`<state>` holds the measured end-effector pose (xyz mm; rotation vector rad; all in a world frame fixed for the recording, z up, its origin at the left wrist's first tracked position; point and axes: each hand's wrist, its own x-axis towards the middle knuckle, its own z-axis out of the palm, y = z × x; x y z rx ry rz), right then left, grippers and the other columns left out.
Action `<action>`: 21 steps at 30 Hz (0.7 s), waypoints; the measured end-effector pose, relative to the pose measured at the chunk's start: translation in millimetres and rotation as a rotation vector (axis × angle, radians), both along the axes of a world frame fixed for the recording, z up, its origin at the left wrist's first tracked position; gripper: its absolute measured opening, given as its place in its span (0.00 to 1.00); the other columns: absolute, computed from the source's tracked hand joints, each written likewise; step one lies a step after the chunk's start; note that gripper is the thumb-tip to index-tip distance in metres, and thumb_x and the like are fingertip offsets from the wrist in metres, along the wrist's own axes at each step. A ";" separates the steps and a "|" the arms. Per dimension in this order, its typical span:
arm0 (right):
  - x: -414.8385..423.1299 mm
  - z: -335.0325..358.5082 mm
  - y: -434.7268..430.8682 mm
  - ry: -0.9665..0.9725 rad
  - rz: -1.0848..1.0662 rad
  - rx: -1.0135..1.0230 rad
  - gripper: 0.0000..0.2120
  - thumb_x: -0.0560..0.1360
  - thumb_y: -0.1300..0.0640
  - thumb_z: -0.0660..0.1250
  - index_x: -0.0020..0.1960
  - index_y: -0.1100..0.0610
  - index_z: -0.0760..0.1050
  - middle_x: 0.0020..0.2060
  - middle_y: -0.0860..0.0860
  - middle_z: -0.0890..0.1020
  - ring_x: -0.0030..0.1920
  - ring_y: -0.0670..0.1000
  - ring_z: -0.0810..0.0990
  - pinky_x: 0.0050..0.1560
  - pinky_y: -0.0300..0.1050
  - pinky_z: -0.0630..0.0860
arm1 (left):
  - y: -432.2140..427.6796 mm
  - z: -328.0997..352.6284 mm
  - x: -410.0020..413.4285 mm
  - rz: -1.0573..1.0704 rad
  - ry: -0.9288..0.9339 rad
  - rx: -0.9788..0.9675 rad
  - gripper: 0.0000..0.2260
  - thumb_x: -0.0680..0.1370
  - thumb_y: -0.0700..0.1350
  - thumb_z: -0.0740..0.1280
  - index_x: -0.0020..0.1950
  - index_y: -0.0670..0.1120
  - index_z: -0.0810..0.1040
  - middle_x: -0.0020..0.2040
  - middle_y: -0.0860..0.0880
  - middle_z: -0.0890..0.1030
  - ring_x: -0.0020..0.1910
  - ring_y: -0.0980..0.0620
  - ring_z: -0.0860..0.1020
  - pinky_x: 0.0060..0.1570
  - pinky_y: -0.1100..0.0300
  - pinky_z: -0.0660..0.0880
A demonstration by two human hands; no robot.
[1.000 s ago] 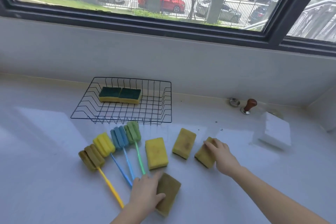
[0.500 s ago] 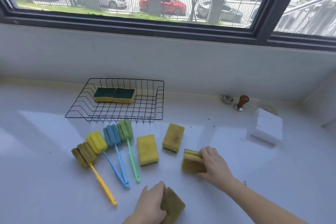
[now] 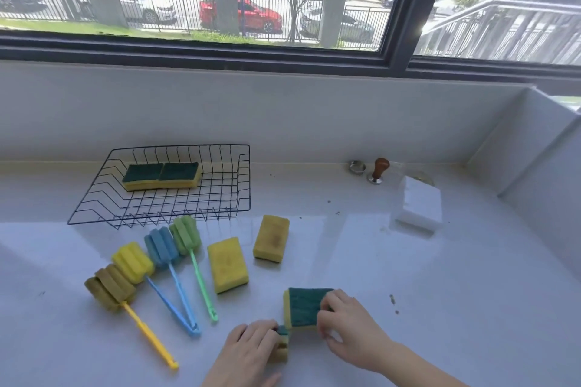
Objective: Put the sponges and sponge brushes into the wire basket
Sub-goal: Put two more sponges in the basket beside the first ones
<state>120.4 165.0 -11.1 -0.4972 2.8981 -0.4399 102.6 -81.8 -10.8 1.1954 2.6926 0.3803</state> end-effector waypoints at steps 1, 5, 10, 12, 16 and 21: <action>-0.6 2.4 -0.4 -0.015 -0.029 -0.014 0.06 0.70 0.55 0.60 0.47 0.51 0.70 0.49 0.49 0.74 0.53 0.51 0.69 0.49 0.45 0.68 | -1.5 2.5 -0.9 -0.004 -0.006 0.012 0.11 0.62 0.63 0.63 0.35 0.57 0.74 0.46 0.66 0.80 0.46 0.69 0.76 0.45 0.69 0.63; -8.8 9.9 -6.5 -0.095 -0.102 -0.017 0.16 0.69 0.54 0.64 0.57 0.48 0.66 0.56 0.47 0.71 0.55 0.50 0.69 0.47 0.45 0.71 | -6.9 6.7 -10.3 -0.059 -0.101 0.034 0.06 0.71 0.55 0.65 0.41 0.54 0.72 0.54 0.62 0.77 0.46 0.64 0.77 0.43 0.72 0.67; -22.0 12.1 -17.5 -0.224 -0.108 0.030 0.19 0.70 0.57 0.64 0.58 0.46 0.67 0.72 0.48 0.60 0.68 0.53 0.65 0.54 0.49 0.74 | -15.2 -1.6 -16.3 -0.032 -0.233 -0.006 0.10 0.70 0.50 0.62 0.48 0.47 0.69 0.68 0.56 0.65 0.63 0.55 0.68 0.55 0.63 0.63; -27.1 11.9 -21.0 -0.232 -0.081 0.088 0.19 0.69 0.59 0.64 0.57 0.47 0.66 0.66 0.48 0.67 0.64 0.54 0.67 0.47 0.48 0.72 | -20.1 -5.5 -11.6 -0.024 -0.291 -0.081 0.09 0.68 0.49 0.62 0.47 0.50 0.71 0.66 0.57 0.68 0.64 0.59 0.69 0.55 0.66 0.64; -33.1 12.2 -26.8 -0.230 -0.041 0.161 0.19 0.67 0.61 0.64 0.56 0.49 0.64 0.58 0.49 0.69 0.57 0.53 0.68 0.40 0.47 0.67 | -24.0 6.3 -14.1 -0.028 -0.162 -0.223 0.06 0.64 0.53 0.63 0.38 0.54 0.74 0.46 0.64 0.78 0.47 0.66 0.76 0.42 0.74 0.68; -37.4 18.6 -33.4 -0.260 -0.070 0.158 0.18 0.66 0.57 0.65 0.54 0.49 0.65 0.56 0.47 0.70 0.55 0.51 0.68 0.42 0.47 0.69 | -27.5 23.9 -39.6 -0.042 -0.313 -0.128 0.06 0.75 0.43 0.59 0.50 0.52 0.66 0.54 0.49 0.71 0.61 0.47 0.69 0.60 0.57 0.62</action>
